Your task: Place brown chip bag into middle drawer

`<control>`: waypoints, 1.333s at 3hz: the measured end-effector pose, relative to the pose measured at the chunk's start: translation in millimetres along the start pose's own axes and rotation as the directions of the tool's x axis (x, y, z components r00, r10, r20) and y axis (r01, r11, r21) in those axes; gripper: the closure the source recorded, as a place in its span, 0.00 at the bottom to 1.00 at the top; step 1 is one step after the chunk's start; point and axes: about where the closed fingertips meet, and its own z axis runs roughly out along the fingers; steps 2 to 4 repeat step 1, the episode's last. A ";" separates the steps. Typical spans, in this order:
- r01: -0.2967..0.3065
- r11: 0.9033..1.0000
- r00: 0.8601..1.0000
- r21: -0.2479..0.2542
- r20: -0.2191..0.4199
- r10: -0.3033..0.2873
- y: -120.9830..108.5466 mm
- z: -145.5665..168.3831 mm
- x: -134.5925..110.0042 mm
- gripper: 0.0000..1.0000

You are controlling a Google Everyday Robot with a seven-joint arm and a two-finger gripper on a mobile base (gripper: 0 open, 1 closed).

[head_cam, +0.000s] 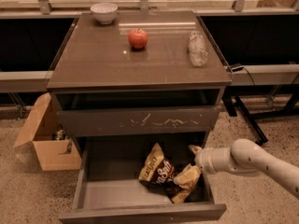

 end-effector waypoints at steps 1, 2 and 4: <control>0.036 0.999 0.998 -0.012 0.053 -0.036 19.6 -45.7 -13.8 0.00; 0.036 0.999 0.998 -0.012 0.053 -0.036 19.6 -45.7 -13.8 0.00; 0.036 0.999 0.998 -0.012 0.053 -0.036 19.6 -45.7 -13.8 0.00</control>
Offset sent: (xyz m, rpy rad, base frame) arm 0.0000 0.0000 0.0000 0.0000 0.0000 0.0000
